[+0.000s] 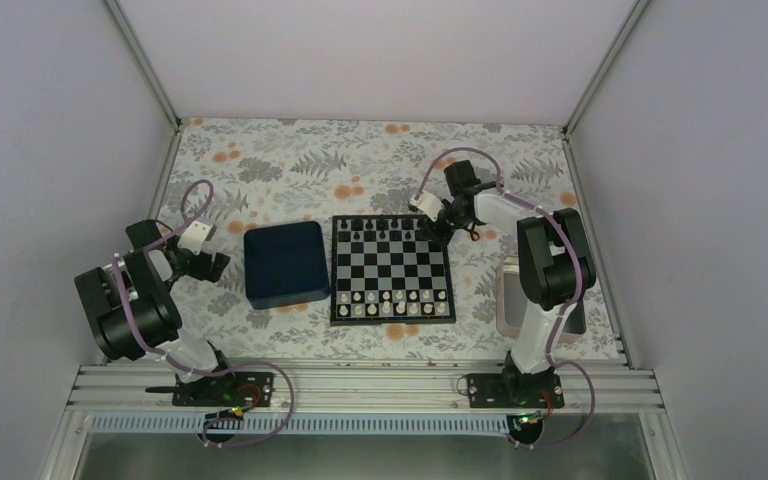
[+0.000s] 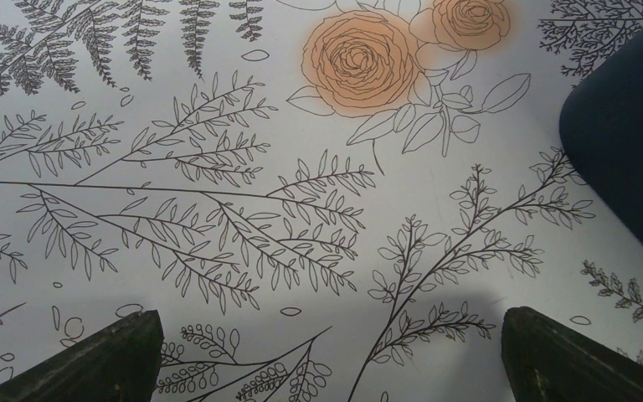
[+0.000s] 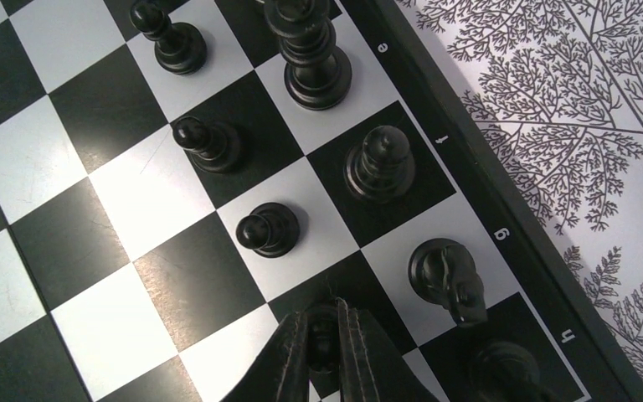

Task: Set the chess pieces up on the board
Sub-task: Place the chess piece on the chessboard, then pick up the chess piece from the storage box.

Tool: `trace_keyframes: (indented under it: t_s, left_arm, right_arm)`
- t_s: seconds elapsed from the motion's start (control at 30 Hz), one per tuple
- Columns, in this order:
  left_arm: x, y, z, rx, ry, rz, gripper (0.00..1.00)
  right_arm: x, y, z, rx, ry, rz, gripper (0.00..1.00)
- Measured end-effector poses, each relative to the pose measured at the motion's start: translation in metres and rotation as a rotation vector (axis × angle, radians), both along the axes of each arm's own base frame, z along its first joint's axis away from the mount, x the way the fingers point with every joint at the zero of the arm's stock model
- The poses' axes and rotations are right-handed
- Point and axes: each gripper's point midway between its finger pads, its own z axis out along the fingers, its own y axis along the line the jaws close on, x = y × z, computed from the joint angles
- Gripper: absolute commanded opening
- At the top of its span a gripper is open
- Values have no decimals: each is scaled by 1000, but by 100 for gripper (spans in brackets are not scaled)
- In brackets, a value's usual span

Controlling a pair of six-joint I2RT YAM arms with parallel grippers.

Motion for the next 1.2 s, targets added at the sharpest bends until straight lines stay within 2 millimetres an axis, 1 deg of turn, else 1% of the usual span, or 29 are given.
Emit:
trace_keyframes:
  t_s: [0.17, 0.4, 0.57, 0.63, 0.7, 0.8, 0.9, 0.97, 1.03, 1.07, 1.13, 1.2]
  left_arm:
    - [0, 0, 0, -1, 0, 0, 100]
    - [0, 0, 0, 0, 0, 0, 100]
    - [0, 0, 0, -2, 0, -1, 100]
    - [0, 0, 0, -2, -1, -1, 100]
    - [0, -1, 0, -3, -1, -2, 100]
    - [0, -1, 0, -3, -1, -2, 100]
    - [0, -1, 0, -3, -1, -2, 100]
    - [0, -1, 0, -3, -1, -2, 100]
    - [0, -1, 0, -3, -1, -2, 100]
    - [0, -1, 0, -3, -1, -2, 100]
    - [0, -1, 0, -4, -1, -3, 100]
    - [0, -1, 0, -4, -1, -3, 100]
  right_arm:
    - [1, 0, 0, 1, -3, 0, 13]
    - [2, 0, -1, 1, -5, 0, 27]
    - [0, 0, 0, -4, 3, 2, 30]
    - [0, 0, 6, -3, 0, 2, 30]
    - [0, 1, 17, 2, -11, 2, 32]
    - [5, 9, 46, 19, -59, 11, 34]
    - [9, 29, 83, 42, -129, 48, 38]
    - [6, 53, 106, 61, -176, 96, 44]
    - [-3, 83, 122, 78, -206, 154, 48]
    - [-10, 96, 127, 87, -212, 182, 49]
    - [-26, 132, 140, 115, -230, 257, 49]
    - [-36, 162, 147, 140, -243, 315, 49]
